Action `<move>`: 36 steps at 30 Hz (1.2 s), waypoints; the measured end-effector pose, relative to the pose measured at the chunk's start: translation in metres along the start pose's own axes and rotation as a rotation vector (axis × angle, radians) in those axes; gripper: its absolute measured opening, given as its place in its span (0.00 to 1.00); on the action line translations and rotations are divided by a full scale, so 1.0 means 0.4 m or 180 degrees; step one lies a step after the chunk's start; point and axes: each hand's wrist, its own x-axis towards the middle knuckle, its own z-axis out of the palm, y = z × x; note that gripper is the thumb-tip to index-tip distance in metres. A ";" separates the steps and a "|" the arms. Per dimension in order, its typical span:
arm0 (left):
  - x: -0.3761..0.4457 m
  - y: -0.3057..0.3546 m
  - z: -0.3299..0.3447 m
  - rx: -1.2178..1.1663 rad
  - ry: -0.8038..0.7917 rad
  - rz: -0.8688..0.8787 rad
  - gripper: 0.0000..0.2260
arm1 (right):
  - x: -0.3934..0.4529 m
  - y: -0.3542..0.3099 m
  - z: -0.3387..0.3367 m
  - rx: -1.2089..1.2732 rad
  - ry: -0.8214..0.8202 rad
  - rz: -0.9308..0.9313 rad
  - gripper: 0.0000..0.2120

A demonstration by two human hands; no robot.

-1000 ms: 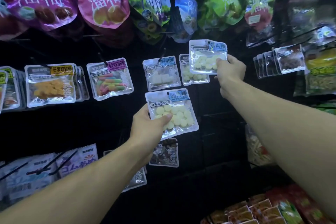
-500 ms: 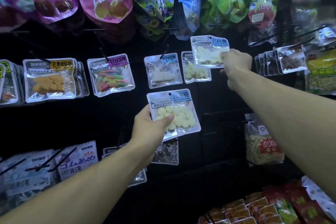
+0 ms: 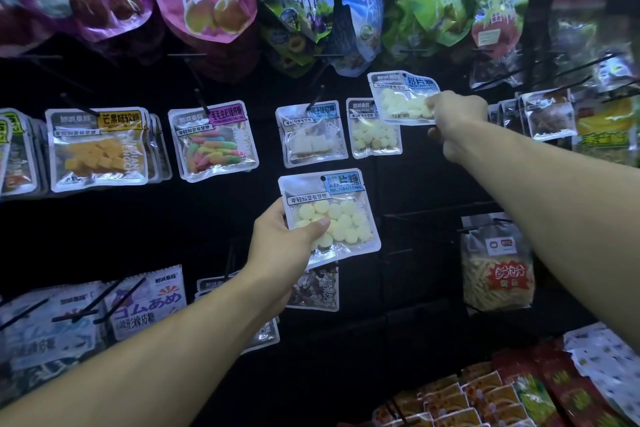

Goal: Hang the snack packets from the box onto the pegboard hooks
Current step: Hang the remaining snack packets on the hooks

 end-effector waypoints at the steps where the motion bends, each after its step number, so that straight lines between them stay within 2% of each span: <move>1: -0.001 0.003 0.000 0.0014 -0.0014 0.0007 0.12 | -0.001 -0.005 -0.001 -0.0006 0.0015 0.0018 0.06; 6: -0.009 0.013 -0.001 0.0014 -0.0054 0.0011 0.12 | -0.009 -0.031 -0.006 -0.0055 -0.0098 0.0058 0.05; 14: -0.027 0.013 -0.010 0.0064 -0.0064 -0.0020 0.12 | 0.003 -0.009 -0.017 -0.0146 -0.0163 -0.0081 0.12; 20: -0.038 0.017 -0.024 0.0138 -0.0083 -0.0037 0.12 | 0.035 0.014 -0.026 -0.0275 -0.0220 -0.0314 0.05; 26: -0.046 0.032 -0.035 0.0118 -0.0106 -0.0047 0.12 | 0.039 0.012 -0.003 -0.0381 -0.0254 -0.0518 0.10; 31: -0.050 0.035 -0.042 0.0134 -0.0098 -0.0084 0.12 | 0.032 0.036 -0.001 -0.0382 -0.0172 -0.0571 0.06; 36: -0.051 0.032 -0.044 0.0184 -0.0062 -0.0069 0.12 | 0.027 0.061 -0.011 -0.0338 -0.0102 -0.0607 0.13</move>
